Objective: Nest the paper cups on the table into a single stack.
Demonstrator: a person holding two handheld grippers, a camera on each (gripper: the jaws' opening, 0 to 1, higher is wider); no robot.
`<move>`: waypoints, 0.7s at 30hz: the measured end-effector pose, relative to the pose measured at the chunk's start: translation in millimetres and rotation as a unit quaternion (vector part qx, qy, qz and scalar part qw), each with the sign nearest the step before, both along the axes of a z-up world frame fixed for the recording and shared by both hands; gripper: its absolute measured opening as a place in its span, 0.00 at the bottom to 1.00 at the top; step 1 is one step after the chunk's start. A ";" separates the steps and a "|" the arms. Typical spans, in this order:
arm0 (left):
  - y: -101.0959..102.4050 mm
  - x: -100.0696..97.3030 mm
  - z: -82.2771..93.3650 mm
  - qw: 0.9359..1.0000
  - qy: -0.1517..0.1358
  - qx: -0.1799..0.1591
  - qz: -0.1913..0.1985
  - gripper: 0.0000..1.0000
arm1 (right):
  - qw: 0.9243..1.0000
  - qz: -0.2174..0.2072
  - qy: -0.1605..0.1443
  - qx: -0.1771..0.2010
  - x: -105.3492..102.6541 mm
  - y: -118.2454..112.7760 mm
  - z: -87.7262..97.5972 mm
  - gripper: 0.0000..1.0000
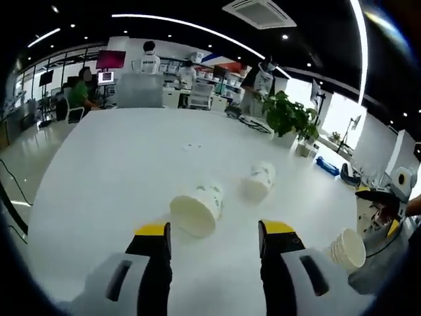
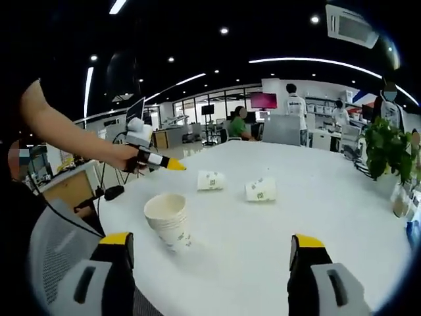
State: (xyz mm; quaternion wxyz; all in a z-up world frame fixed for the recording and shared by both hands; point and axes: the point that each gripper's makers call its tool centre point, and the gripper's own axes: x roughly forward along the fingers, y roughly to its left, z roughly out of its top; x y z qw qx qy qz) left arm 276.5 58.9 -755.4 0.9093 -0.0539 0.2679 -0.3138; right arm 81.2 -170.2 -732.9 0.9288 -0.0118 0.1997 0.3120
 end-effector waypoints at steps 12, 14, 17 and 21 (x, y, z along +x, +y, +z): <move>-12.4 16.3 -10.4 1.000 0.018 -0.004 -0.007 0.39 | 1.000 -0.010 0.015 0.005 1.3 -2.2 -4.0 0.99; -12.6 21.1 -14.0 1.000 0.020 -0.007 -0.007 0.39 | 1.000 -0.011 0.016 0.005 1.6 -2.7 -4.4 0.98; -16.3 21.8 -17.1 1.000 0.026 -0.011 -0.010 0.36 | 1.000 -0.012 0.020 0.005 1.7 -3.0 -6.0 0.98; -20.2 18.3 -19.7 0.999 0.046 -0.023 -0.017 0.28 | 1.000 -0.014 0.025 0.005 1.9 -3.9 -7.8 0.97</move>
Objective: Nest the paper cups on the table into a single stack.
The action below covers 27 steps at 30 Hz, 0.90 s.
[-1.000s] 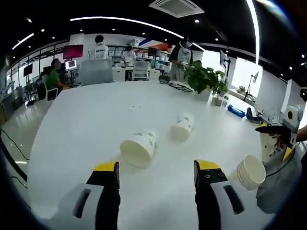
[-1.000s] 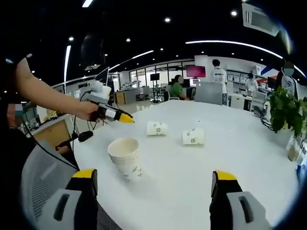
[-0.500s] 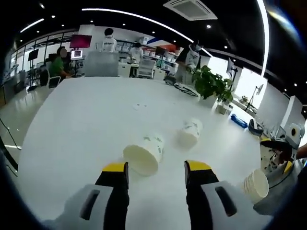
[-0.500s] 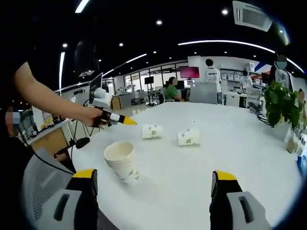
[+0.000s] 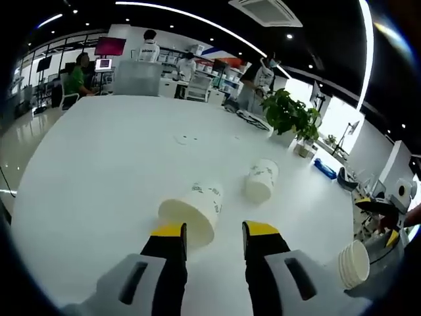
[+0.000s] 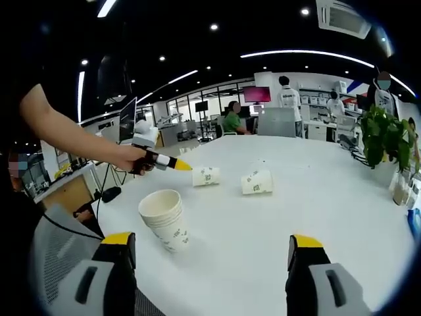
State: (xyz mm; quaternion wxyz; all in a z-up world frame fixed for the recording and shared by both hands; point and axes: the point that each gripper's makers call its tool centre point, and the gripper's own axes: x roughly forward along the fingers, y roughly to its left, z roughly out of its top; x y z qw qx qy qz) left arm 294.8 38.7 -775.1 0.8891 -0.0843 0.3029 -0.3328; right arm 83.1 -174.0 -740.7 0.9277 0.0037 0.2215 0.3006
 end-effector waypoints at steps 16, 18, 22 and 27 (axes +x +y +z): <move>-1.9 29.7 -21.3 0.999 0.021 -0.034 0.016 0.20 | 1.000 -0.013 0.022 0.004 1.0 -5.4 -6.9 0.92; -2.4 32.5 -23.0 0.999 0.026 -0.043 0.018 0.17 | 1.000 -0.013 0.024 0.003 0.9 -5.5 -7.6 0.91; -7.3 29.1 -20.1 0.997 0.034 -0.062 0.021 0.08 | 1.000 -0.012 0.028 0.002 0.2 -5.3 -9.4 0.90; -11.9 22.9 -15.2 0.996 0.039 -0.075 0.021 0.01 | 0.999 -0.012 0.031 0.000 -0.3 -5.6 -10.3 0.89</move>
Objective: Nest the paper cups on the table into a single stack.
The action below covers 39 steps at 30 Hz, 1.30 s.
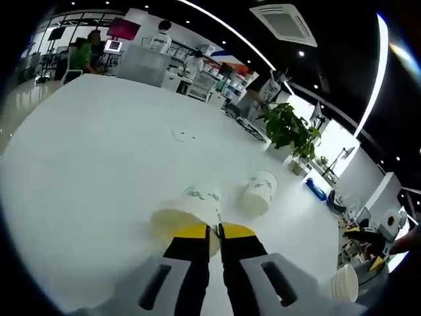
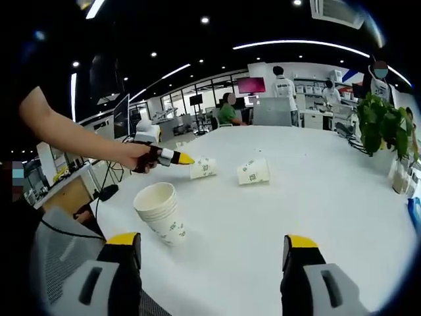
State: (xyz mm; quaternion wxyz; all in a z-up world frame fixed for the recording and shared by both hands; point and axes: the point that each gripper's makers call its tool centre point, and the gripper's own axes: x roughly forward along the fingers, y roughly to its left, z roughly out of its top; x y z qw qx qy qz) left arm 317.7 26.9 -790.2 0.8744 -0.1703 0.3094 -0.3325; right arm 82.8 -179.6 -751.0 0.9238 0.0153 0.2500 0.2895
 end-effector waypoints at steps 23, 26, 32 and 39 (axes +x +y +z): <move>-5.8 -46.5 44.1 0.999 -0.019 -0.002 -0.036 0.00 | 1.000 0.016 -0.023 -0.005 -1.6 5.6 7.0 0.93; -4.2 -50.4 47.9 0.999 -0.023 0.000 -0.037 0.00 | 0.999 0.021 -0.026 -0.008 -2.3 6.9 7.0 0.94; 0.7 -65.7 60.1 0.999 -0.022 0.008 -0.038 0.00 | 0.999 0.023 -0.038 -0.009 -2.2 8.4 11.5 0.97; 0.9 -83.0 86.0 0.998 -0.034 0.015 -0.053 0.00 | 0.998 0.033 -0.054 -0.020 -2.8 10.7 14.0 1.00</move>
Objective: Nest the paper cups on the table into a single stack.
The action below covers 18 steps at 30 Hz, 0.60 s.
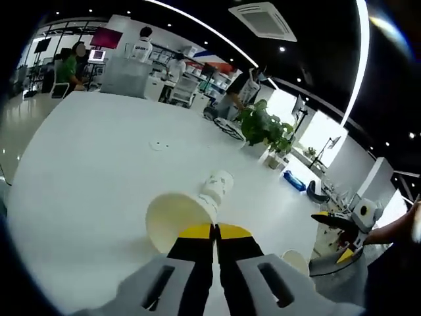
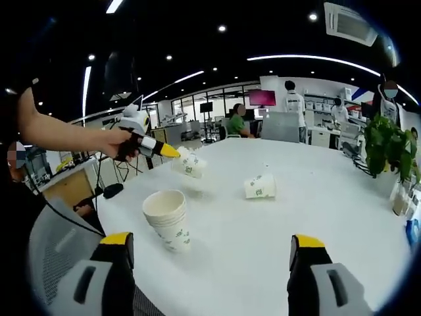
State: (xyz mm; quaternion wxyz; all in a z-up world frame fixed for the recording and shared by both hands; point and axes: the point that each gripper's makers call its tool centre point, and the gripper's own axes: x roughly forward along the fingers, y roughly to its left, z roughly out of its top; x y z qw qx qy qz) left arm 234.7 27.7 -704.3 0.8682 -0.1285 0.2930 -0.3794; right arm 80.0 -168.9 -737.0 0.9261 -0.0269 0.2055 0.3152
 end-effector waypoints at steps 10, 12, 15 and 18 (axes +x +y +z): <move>-16.7 -35.0 41.7 0.997 -0.032 0.038 -0.060 0.00 | 1.000 0.013 -0.008 -0.020 -3.0 2.8 -1.3 1.00; -21.7 -43.4 51.6 0.996 -0.037 0.040 -0.073 0.00 | 1.000 0.014 -0.007 -0.020 -3.1 2.8 -1.8 1.00; -25.4 -53.0 59.9 0.994 -0.044 0.054 -0.088 0.00 | 1.000 0.015 -0.006 -0.021 -3.3 3.0 -2.3 1.00; -26.5 -61.0 65.5 0.991 -0.052 0.073 -0.097 0.00 | 1.000 0.015 -0.005 -0.021 -3.3 2.5 -2.9 1.00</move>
